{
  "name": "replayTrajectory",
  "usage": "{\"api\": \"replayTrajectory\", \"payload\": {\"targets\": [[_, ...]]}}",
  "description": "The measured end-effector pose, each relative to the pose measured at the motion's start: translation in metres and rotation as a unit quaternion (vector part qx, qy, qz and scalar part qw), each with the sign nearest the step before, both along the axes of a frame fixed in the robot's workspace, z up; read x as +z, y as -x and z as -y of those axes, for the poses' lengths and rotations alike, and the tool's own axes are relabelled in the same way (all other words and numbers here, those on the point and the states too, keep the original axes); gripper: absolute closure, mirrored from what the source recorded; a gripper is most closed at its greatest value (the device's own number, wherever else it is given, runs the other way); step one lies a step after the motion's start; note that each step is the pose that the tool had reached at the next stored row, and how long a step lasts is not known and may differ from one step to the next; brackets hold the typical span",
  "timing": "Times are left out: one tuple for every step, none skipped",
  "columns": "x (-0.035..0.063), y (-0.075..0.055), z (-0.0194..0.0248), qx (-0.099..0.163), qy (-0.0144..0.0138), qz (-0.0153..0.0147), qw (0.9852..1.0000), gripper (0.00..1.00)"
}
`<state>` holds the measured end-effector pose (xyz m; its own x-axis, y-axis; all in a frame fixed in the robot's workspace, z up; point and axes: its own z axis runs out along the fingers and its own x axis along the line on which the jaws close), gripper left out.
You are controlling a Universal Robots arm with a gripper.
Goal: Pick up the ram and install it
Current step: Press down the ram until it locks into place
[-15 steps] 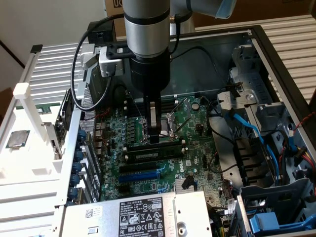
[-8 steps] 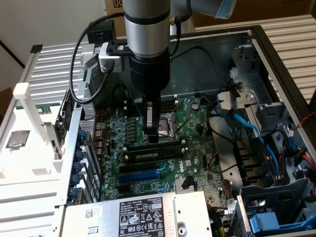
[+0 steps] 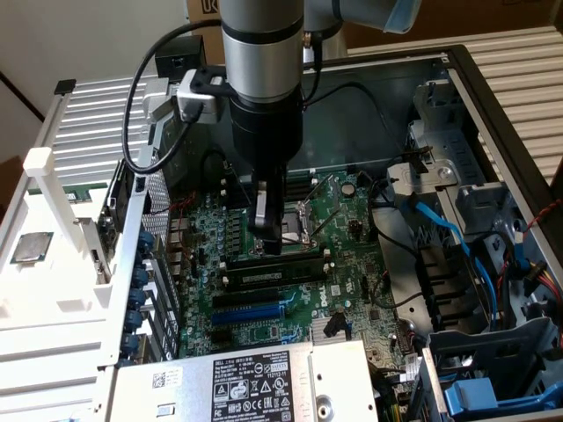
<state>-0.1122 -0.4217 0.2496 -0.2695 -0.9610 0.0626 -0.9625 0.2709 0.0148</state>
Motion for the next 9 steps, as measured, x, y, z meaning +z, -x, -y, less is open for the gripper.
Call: {"api": "replayTrajectory", "payload": {"targets": [[0.0000, 0.0000, 0.0000, -0.006, 0.0000, 0.0000, 1.0000, 0.90], [0.0000, 0.0000, 0.0000, -0.014, 0.0000, 0.0000, 0.9999, 0.90], [0.0000, 0.0000, 0.0000, -0.020, 0.0000, 0.0000, 0.9998, 0.90], [0.0000, 0.0000, 0.0000, -0.026, 0.0000, 0.0000, 0.9996, 0.90], [0.0000, 0.0000, 0.0000, -0.033, 0.0000, 0.0000, 0.9994, 0.90], [0.0000, 0.0000, 0.0000, -0.040, 0.0001, 0.0000, 0.9992, 0.90], [0.0000, 0.0000, 0.0000, -0.046, 0.0001, 0.0000, 0.9989, 0.90], [0.0000, 0.0000, 0.0000, -0.053, 0.0001, 0.0000, 0.9986, 0.90], [0.0000, -0.0001, 0.0000, -0.059, 0.0001, 0.0000, 0.9982, 0.90]]}}
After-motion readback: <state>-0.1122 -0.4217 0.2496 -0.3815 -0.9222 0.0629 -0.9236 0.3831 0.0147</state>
